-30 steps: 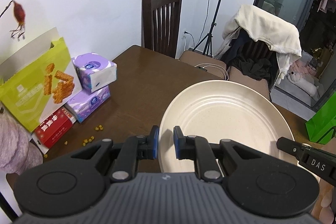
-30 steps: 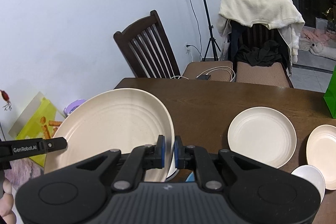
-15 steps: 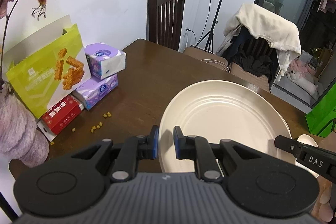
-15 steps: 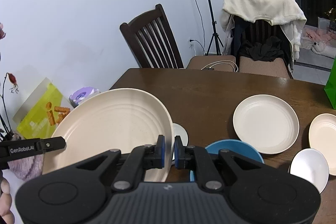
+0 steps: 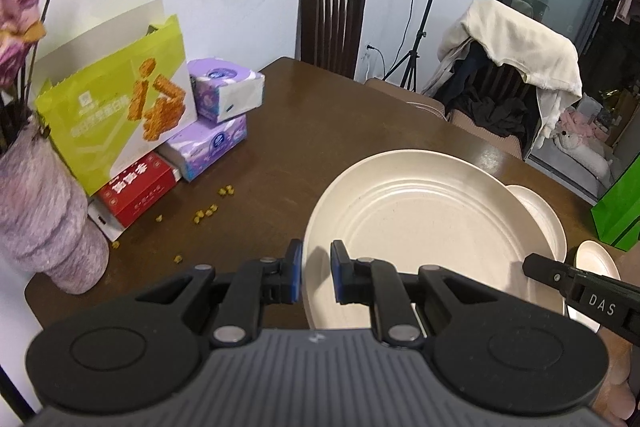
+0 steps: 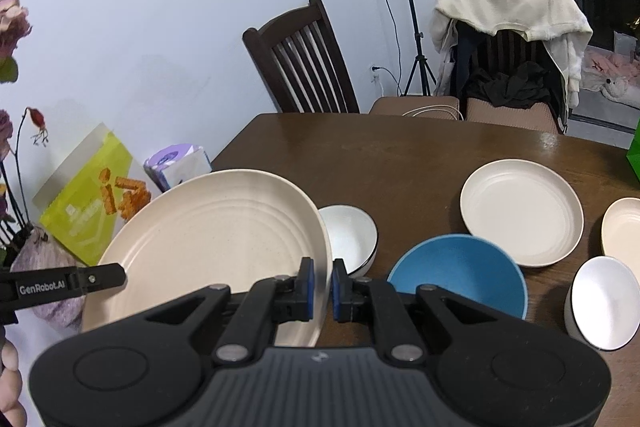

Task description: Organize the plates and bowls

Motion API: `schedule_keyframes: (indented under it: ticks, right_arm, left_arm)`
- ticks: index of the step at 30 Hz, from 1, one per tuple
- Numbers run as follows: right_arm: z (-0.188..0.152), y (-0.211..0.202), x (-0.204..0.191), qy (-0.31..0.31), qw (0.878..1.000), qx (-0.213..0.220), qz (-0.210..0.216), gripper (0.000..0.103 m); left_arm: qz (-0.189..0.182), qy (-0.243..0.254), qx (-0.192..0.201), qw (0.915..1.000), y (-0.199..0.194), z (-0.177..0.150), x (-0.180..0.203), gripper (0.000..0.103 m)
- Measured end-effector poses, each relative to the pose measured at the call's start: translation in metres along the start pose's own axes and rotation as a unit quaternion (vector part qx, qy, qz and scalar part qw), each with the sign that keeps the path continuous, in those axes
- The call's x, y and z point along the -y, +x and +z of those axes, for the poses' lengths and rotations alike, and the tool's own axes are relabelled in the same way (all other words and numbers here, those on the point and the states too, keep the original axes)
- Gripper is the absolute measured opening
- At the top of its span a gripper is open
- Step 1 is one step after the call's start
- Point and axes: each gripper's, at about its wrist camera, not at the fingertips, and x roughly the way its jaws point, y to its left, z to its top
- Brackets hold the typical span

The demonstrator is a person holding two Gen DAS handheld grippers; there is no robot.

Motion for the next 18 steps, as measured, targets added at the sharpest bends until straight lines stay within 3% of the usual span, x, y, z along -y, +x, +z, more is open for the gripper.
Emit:
schedule_keyframes:
  ticks: [18]
  right_arm:
    - [-0.042, 0.022, -0.020, -0.020, 0.999, -0.027, 0.018, 0.008]
  left_arm:
    - [0.026, -0.011, -0.023, 0.9993, 0.013, -0.042, -0.037, 0.015]
